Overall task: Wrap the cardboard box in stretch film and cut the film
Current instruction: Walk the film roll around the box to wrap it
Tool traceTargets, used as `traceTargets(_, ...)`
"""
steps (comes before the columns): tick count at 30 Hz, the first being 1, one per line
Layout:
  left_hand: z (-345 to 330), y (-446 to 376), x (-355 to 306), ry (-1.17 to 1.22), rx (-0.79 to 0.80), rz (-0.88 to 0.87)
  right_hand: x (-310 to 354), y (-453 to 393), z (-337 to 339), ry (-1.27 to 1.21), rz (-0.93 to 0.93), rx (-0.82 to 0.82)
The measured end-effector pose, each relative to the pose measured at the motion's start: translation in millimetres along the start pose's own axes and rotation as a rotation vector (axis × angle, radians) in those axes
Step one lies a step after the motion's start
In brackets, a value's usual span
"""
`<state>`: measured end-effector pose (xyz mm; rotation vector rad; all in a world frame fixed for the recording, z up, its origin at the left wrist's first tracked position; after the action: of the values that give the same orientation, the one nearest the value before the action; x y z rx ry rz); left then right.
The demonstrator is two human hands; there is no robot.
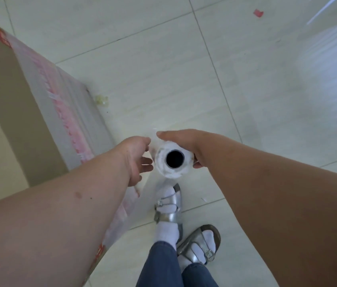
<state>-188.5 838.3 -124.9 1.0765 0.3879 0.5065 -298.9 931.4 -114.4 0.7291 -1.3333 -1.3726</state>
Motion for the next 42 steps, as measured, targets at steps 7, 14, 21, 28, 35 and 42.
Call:
traceTargets(7,-9.2,-15.2,-16.3,0.037,0.009,0.088,21.9,-9.1,-2.5,0.055,-0.039,0.165)
traceTargets(14,30.7,-3.1,-74.9,0.083,-0.023,-0.086,78.7,-22.9,2.2,-0.011,-0.089,0.084)
traceTargets(21,73.8,-43.8,-102.7,0.288,-0.149,-0.051,132.7,-44.3,-7.3,0.004,-0.042,-0.155)
traceTargets(28,71.2,-46.3,-96.1,0.281,0.093,0.177,149.3,-49.2,-13.5,0.167,-0.052,-0.027)
traceTargets(35,98.8,-41.4,-145.5,0.278,-0.089,0.047,187.3,-60.9,-16.1,0.073,-0.051,0.077)
traceTargets(42,113.7,-59.8,-168.9,0.381,-0.261,-0.046,225.7,-70.7,-5.8,0.111,-0.007,0.028)
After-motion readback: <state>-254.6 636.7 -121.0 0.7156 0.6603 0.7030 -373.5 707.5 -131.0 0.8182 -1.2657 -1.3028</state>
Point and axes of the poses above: each hand's wrist, its own y-axis away from the middle knuckle, its own z-axis out of the back of the hand, x = y × z, the point moved 1 cm from there along -y, towards the middle knuckle, and after that the axes turned 14 degrees about -x, right-handed, at the moved point
